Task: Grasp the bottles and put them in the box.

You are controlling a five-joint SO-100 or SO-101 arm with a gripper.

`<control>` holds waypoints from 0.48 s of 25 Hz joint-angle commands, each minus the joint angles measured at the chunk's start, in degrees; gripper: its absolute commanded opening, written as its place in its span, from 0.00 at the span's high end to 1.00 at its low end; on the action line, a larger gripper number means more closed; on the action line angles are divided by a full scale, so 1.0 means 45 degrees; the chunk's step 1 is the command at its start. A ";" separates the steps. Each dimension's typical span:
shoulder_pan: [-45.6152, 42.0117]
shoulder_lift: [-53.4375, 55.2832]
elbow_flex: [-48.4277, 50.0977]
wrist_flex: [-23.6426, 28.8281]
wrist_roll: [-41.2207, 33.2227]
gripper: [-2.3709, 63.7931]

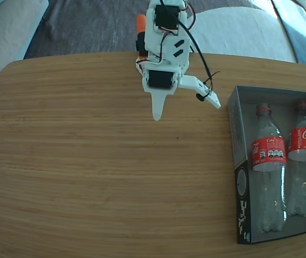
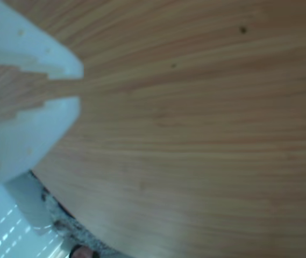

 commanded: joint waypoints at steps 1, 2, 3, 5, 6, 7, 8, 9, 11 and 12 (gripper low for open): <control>0.0078 0.0332 -0.0059 0.0078 -0.0098 0.97; 0.0078 0.0410 -0.0039 0.0176 -0.0098 0.97; 0.0078 0.0508 -0.0039 0.0234 -0.0117 0.97; 0.0078 0.0723 0.0059 0.0254 -0.0176 0.97; 0.0078 0.0840 0.0059 0.0332 -0.0176 0.97; 0.0078 0.0977 0.0078 0.0449 -0.0195 0.97; 0.0078 0.1133 0.0098 0.0527 -0.0195 0.97; 0.0078 0.1309 0.0098 0.0645 -0.0195 0.97; 0.0059 0.1660 0.0156 0.0879 -0.0195 0.97; 0.0059 0.1836 0.0215 0.0937 -0.0195 0.97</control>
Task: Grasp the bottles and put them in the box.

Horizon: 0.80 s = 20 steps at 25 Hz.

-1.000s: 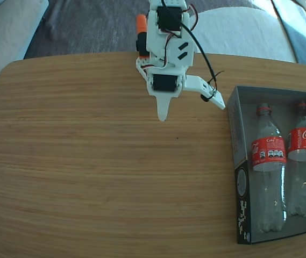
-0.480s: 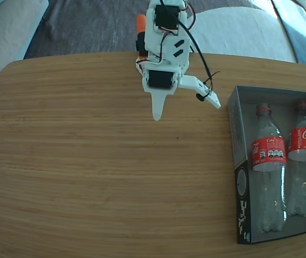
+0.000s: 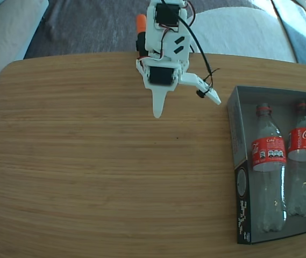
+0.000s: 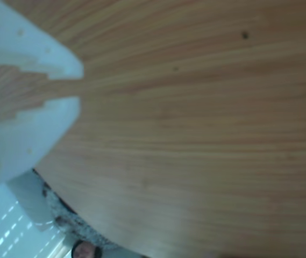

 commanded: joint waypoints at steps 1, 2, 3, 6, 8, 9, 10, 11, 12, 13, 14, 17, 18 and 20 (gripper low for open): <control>0.0059 0.0547 0.0000 0.0176 -0.0078 0.97; 0.0059 0.0723 0.0039 0.0293 -0.0078 0.97; 0.0059 0.0762 0.0039 0.0313 -0.0078 0.97; 0.0059 0.0762 0.0039 0.0313 -0.0078 0.97; 0.0059 0.0762 0.0039 0.0313 -0.0078 0.97; 0.0059 0.0762 0.0039 0.0313 -0.0078 0.97; 0.0059 0.0762 0.0039 0.0313 -0.0078 0.97; 0.0059 0.0762 0.0039 0.0313 -0.0078 0.97; 0.0059 0.0762 0.0039 0.0313 -0.0078 0.97; 0.0059 0.0762 0.0039 0.0313 -0.0078 0.97; 0.0059 0.0762 0.0039 0.0313 -0.0078 0.97; 0.0059 0.0762 0.0039 0.0313 -0.0078 0.97; 0.0059 0.0762 0.0039 0.0313 -0.0078 0.97; 0.0059 0.0762 0.0039 0.0313 -0.0078 0.97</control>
